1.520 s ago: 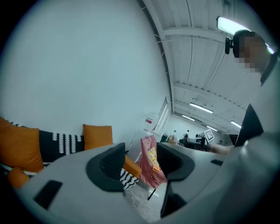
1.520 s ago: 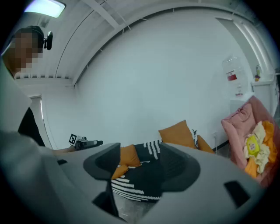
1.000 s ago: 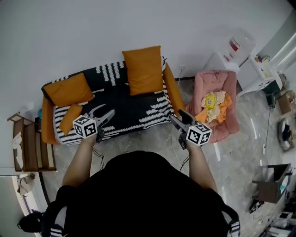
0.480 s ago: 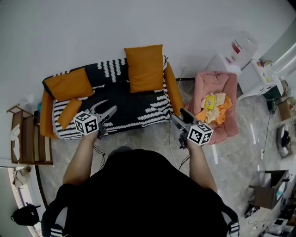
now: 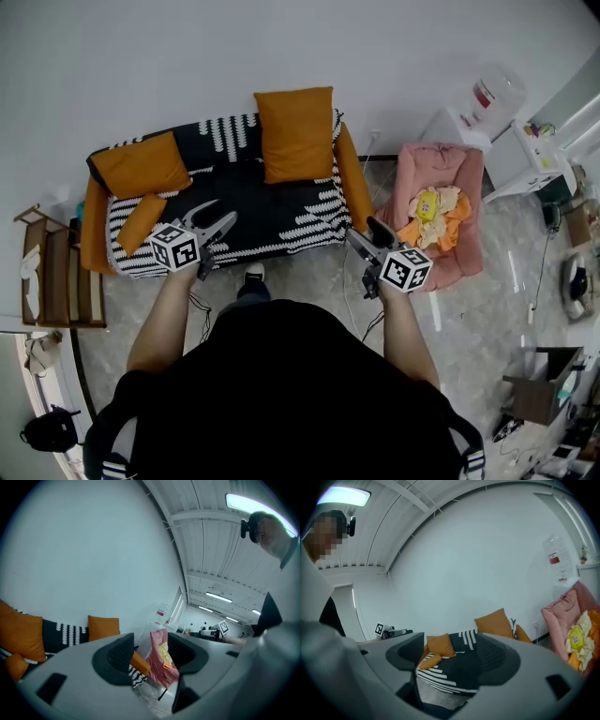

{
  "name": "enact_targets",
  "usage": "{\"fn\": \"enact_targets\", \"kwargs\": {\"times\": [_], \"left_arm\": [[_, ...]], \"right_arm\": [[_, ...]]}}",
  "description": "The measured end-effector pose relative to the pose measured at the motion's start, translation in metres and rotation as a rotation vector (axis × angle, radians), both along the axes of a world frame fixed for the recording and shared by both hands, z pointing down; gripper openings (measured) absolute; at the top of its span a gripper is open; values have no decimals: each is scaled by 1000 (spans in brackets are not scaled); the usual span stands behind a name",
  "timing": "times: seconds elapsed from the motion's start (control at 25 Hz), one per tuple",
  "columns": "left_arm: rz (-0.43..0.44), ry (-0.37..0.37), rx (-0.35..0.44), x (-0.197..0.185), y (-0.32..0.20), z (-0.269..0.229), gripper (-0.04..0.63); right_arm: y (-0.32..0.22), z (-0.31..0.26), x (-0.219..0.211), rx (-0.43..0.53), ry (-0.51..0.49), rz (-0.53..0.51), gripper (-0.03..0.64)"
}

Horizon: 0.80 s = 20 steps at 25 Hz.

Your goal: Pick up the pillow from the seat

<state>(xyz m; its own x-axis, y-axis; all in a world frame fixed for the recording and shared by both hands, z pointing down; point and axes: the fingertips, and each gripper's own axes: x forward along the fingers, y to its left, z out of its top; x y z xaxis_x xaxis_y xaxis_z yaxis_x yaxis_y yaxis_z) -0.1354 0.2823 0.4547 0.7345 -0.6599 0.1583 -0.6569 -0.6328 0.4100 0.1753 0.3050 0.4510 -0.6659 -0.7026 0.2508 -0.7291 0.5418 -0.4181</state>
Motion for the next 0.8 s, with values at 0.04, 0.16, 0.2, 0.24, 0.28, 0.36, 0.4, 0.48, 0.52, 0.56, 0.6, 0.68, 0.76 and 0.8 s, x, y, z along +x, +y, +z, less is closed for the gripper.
{"fn": "enact_targets", "kwargs": {"times": [0.04, 0.16, 0.2, 0.24, 0.28, 0.36, 0.4, 0.48, 0.52, 0.56, 0.6, 0.68, 0.76, 0.8], "left_arm": [[3, -3, -2, 0, 0, 1, 232], [5, -4, -4, -1, -4, 4, 232], [4, -4, -4, -3, -6, 4, 232], [3, -3, -3, -4, -9, 4, 232], [3, -3, -2, -5, -12, 3, 232], [4, -1, -2, -7, -16, 4, 232], [4, 0, -3, -9, -18, 5, 232], [7, -1, -5, -11, -23, 7, 233], [8, -2, -6, -11, -25, 8, 233], [11, -2, -8, -12, -28, 8, 233], [13, -2, -10, -12, -31, 9, 233], [18, -3, -14, -13, -37, 11, 233], [25, -3, -20, -13, -42, 12, 232], [28, -3, -21, -13, -45, 13, 232]], "right_arm": [[0, 1, 0, 0, 1, 3, 356], [-4, 2, 0, -3, 3, 10, 357], [-6, 2, 0, -4, 2, 13, 357], [-8, 2, 0, -4, 3, 16, 357], [-10, 1, -1, -4, 4, 17, 357], [-14, 2, -2, -5, 6, 21, 359], [-15, 2, -2, -5, 7, 24, 359], [-18, 4, -3, -8, 10, 28, 360], [-20, 4, -4, -9, 11, 29, 360], [-23, 4, -4, -10, 13, 31, 360], [-25, 5, -4, -12, 13, 33, 360], [-30, 6, -5, -16, 12, 38, 360], [-35, 7, -6, -21, 13, 41, 361], [-37, 8, -6, -23, 13, 42, 362]]}}
